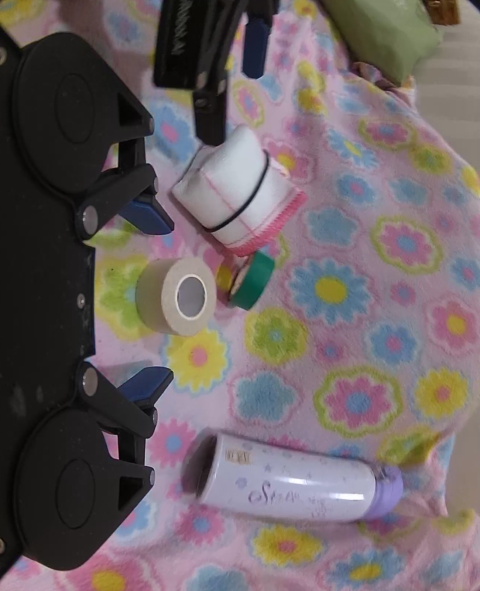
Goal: Organize soft objects
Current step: 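Move the left tool toward the white cloth pouch while the right tool approaches the beige tape roll, then close the left tool on the white cloth pouch and lift it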
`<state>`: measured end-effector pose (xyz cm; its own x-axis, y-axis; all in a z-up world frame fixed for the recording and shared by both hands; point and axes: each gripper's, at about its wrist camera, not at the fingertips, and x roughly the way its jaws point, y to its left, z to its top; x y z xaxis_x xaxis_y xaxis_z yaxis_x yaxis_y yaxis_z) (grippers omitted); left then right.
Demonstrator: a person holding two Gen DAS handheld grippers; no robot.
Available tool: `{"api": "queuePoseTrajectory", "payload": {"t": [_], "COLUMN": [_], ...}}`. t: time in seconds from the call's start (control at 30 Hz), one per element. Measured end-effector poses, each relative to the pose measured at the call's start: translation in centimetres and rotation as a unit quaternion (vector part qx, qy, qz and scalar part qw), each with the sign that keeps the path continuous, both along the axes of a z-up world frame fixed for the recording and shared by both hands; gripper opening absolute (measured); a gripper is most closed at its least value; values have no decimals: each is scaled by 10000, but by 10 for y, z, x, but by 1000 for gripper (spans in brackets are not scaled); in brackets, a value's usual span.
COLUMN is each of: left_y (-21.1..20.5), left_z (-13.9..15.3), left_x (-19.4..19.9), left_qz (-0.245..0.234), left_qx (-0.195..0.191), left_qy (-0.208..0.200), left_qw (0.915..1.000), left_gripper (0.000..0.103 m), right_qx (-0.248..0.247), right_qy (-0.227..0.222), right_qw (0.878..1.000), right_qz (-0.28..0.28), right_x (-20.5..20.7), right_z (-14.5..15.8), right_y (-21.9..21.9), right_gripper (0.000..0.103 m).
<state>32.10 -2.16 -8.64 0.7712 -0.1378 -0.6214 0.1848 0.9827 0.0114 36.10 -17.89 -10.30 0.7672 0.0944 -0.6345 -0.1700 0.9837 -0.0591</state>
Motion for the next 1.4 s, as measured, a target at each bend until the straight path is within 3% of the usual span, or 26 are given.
{"api": "queuePoseTrajectory", "payload": {"t": [0.1, 0.23, 0.37, 0.53, 0.93, 0.97, 1.07, 1.23, 1.4], "left_y": [3, 1, -12, -33, -56, -56, -55, -55, -18], "left_z": [-1, 4, 13, 9, -20, -21, -22, -21, -19], "left_x": [1, 2, 3, 17, 51, 53, 55, 37, 24], "left_qz": [66, 22, -156, -264, -134, -112, -156, -129, 61], "left_qx": [-36, -115, -119, 84, 557, 552, 392, 788, 540], "left_qy": [-45, -167, -404, -379, 454, 490, 649, 423, 457], "left_qw": [10000, 9998, 9990, 9989, 9973, 9972, 9970, 9959, 9975], "left_gripper": [88, 88, 91, 92, 92, 92, 75, 72, 72], "right_qx": [72, 312, 216, 282, 330, 329, 327, 332, 364], "right_qy": [178, 446, 473, 466, 458, 458, 459, 467, 469], "right_qw": [9998, 9985, 9986, 9984, 9983, 9983, 9983, 9983, 9982], "right_qz": [90, 72, 121, 122, 112, 112, 111, 117, 117], "right_x": [11, 24, 26, 26, 22, 22, 22, 22, 22], "right_z": [-5, -11, -13, -14, -11, -11, -11, -11, -11], "right_y": [0, -7, -3, -5, -8, -8, -8, -8, -9], "right_gripper": [78, 103, 103, 103, 103, 103, 103, 103, 103]}}
